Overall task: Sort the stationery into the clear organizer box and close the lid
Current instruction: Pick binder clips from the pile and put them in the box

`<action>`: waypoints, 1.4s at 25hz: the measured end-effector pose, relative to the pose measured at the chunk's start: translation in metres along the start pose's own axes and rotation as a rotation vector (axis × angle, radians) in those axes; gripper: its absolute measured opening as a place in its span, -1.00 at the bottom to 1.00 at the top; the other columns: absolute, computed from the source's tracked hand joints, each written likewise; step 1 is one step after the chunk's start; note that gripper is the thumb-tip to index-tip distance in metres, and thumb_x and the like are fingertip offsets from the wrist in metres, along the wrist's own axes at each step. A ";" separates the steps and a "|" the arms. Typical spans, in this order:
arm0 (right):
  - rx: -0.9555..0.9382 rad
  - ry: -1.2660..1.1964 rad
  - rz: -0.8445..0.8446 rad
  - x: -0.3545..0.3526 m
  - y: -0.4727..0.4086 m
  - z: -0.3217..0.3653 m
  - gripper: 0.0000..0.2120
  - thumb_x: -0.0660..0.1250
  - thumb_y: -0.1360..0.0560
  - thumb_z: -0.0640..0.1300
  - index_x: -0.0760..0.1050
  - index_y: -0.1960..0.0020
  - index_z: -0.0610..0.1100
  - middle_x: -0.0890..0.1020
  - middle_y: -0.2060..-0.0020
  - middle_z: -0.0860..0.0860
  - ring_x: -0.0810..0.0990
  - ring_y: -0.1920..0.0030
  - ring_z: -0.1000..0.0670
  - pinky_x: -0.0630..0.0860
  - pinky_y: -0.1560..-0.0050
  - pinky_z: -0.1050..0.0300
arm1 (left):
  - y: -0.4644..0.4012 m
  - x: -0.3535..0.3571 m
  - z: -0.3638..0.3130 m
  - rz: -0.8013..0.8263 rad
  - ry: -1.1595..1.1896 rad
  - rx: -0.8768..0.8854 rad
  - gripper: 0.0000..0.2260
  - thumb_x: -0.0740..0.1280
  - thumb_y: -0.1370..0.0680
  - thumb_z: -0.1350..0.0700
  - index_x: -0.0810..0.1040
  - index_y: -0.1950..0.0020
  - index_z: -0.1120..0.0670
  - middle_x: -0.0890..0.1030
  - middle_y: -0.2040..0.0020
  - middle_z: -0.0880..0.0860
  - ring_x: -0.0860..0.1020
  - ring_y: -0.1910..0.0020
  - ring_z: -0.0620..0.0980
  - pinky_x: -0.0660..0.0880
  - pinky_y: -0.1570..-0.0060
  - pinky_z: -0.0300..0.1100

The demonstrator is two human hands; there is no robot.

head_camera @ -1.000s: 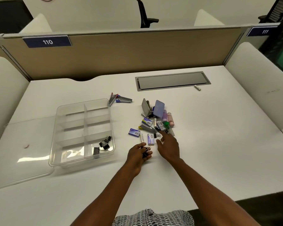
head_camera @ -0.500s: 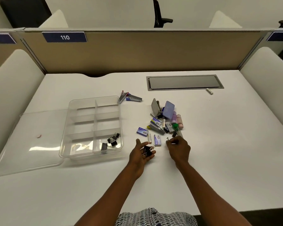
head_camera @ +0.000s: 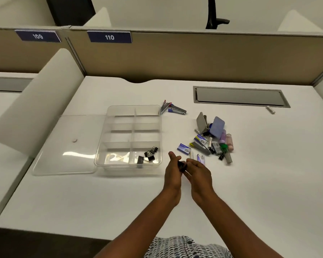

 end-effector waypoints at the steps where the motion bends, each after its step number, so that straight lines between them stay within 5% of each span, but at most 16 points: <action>1: 0.046 -0.031 0.046 0.009 0.005 -0.001 -0.80 0.35 -0.57 -0.15 0.62 -0.14 -0.19 0.70 -0.09 -0.15 0.66 -0.16 -0.09 0.55 -0.27 -0.04 | 0.002 0.000 -0.002 -0.017 -0.024 0.017 -0.49 0.03 -0.59 -0.34 0.57 -0.22 -0.04 0.64 -0.13 0.01 0.57 -0.10 -0.12 0.40 -0.22 -0.13; 5: 0.166 -0.213 0.295 0.048 0.018 -0.001 -0.48 0.30 -0.54 0.24 0.58 -0.26 -0.15 0.69 -0.17 -0.07 0.60 -0.28 -0.06 0.44 -0.38 -0.07 | 0.009 -0.009 -0.017 -0.104 -0.002 0.110 -0.45 0.09 -0.54 -0.40 0.60 -0.21 -0.05 0.66 -0.15 -0.04 0.59 -0.13 -0.13 0.48 -0.22 -0.10; 9: 0.197 -0.206 0.448 0.075 0.014 0.010 -0.32 0.20 -0.51 0.36 0.47 -0.37 -0.15 0.65 -0.24 -0.09 0.59 -0.30 -0.07 0.39 -0.44 -0.10 | 0.004 -0.040 -0.048 -0.144 0.044 0.160 -0.25 0.04 -0.39 -0.51 0.53 -0.31 -0.04 0.62 -0.18 -0.03 0.57 -0.07 -0.17 0.44 -0.02 -0.24; 17: 0.342 -0.101 0.502 0.096 0.001 0.017 -0.27 0.21 -0.49 0.40 0.43 -0.40 -0.14 0.57 -0.24 -0.17 0.65 -0.12 -0.11 0.50 -0.26 -0.02 | -0.023 -0.090 -0.081 -0.143 0.079 0.048 -0.23 -0.03 -0.55 -0.41 0.36 -0.46 0.18 0.42 -0.42 0.20 0.41 -0.39 0.12 0.30 -0.40 -0.01; 25: 0.231 -0.167 0.429 0.066 -0.008 0.016 -0.39 0.19 -0.56 0.29 0.48 -0.38 -0.14 0.58 -0.30 -0.16 0.57 -0.30 -0.18 0.53 -0.27 -0.09 | -0.025 -0.086 -0.080 -0.150 0.059 0.105 -0.27 -0.04 -0.57 -0.37 0.37 -0.45 0.17 0.44 -0.43 0.19 0.41 -0.40 0.12 0.31 -0.40 -0.01; 29: 0.178 -0.149 0.371 0.034 -0.013 0.019 -0.45 0.17 -0.58 0.28 0.52 -0.31 -0.12 0.66 -0.19 -0.17 0.66 -0.20 -0.17 0.55 -0.22 -0.11 | -0.024 -0.071 -0.074 -0.130 -0.006 0.178 -0.34 -0.05 -0.61 -0.32 0.46 -0.39 0.15 0.58 -0.25 0.12 0.54 -0.22 0.02 0.46 -0.15 -0.15; 35: -0.142 0.379 -0.091 -0.037 -0.027 0.024 -0.84 0.33 -0.57 0.03 0.60 -0.10 0.03 0.70 -0.06 -0.06 0.69 0.00 -0.02 0.60 -0.04 -0.02 | -0.022 -0.046 -0.070 -0.008 -0.093 0.242 -0.51 0.05 -0.64 -0.23 0.64 -0.07 0.07 0.71 0.01 0.07 0.68 -0.02 0.01 0.54 -0.06 -0.13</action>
Point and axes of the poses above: each hand's wrist, its own y-axis away from the middle knuckle, its own x-axis out of the palm, z = x × y, the point moved 2 cm from there along -y, towards the middle knuckle
